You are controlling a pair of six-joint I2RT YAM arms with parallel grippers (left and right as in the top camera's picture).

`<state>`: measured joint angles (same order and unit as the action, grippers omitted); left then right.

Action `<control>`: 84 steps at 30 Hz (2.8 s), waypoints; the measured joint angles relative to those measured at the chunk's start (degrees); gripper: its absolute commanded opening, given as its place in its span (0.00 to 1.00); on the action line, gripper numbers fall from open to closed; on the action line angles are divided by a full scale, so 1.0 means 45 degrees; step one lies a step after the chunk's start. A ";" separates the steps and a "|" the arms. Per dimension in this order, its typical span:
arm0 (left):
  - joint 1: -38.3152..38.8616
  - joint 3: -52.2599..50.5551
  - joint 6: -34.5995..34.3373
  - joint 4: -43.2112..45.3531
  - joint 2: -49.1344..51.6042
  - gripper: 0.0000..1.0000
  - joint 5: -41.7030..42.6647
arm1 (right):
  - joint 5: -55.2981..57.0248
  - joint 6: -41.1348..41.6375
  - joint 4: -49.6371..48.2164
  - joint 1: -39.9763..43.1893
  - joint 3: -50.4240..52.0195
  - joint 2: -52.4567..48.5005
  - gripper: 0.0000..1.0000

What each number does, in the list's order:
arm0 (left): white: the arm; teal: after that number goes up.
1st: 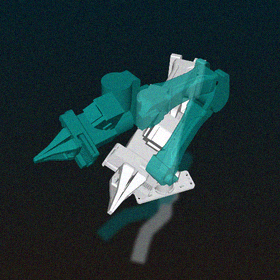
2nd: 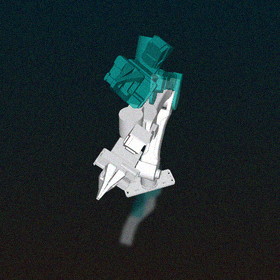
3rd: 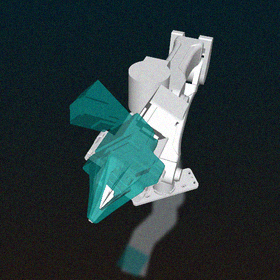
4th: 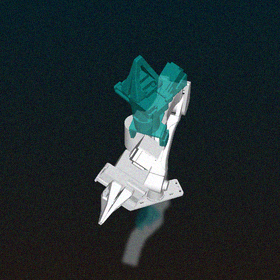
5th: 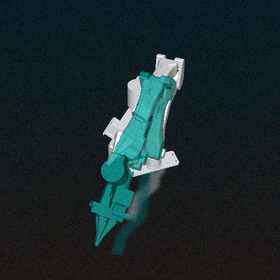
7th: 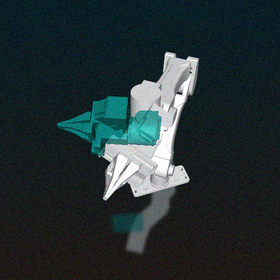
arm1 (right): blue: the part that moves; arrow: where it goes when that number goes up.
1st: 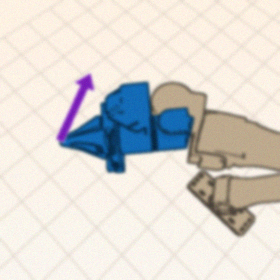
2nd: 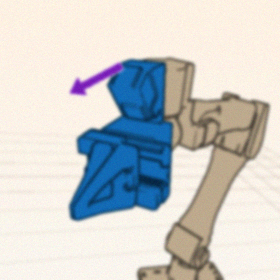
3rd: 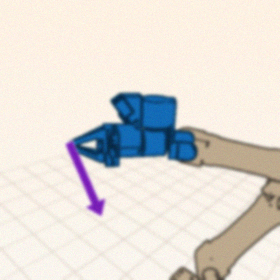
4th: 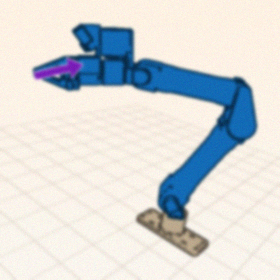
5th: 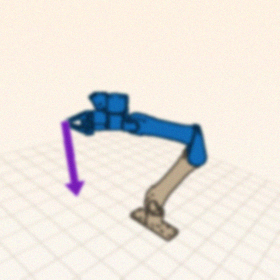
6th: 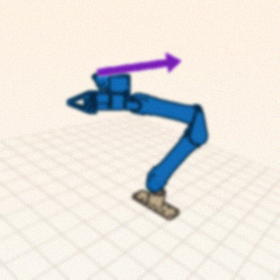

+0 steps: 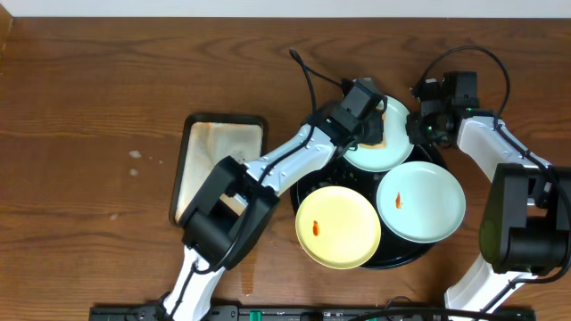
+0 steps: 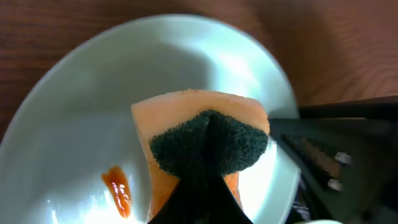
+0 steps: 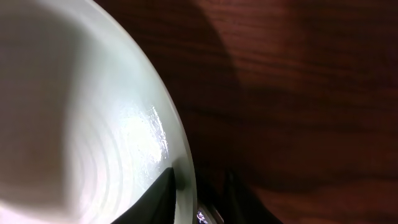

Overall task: Clean dirty plates on tray and stack at the side
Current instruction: 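Carry the sponge with the left gripper and scrub the held green plate, then return the sponge to the soapy tray with the left gripper, then lift the cleaned green plate with the right gripper and set it right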

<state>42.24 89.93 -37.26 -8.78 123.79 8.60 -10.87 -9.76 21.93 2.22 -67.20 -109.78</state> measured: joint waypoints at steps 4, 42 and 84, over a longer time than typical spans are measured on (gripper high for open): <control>-0.0005 0.0000 0.0466 0.0005 0.0670 0.07 -0.0175 | -0.0010 0.0005 0.0068 0.0000 0.0000 0.0000 0.23; 0.0010 0.3691 0.2161 -0.8281 -0.0019 0.09 -0.5343 | -0.0209 0.0015 0.0461 -0.0155 -0.0092 0.0005 0.03; -0.7946 -0.2803 0.4347 -1.1103 -0.3813 0.08 -0.1350 | 0.9500 0.0204 0.2837 -0.6203 -0.0053 0.5396 0.01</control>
<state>6.48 77.32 -17.69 -58.74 106.63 2.52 31.88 -8.84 34.70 -25.69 -67.44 -85.49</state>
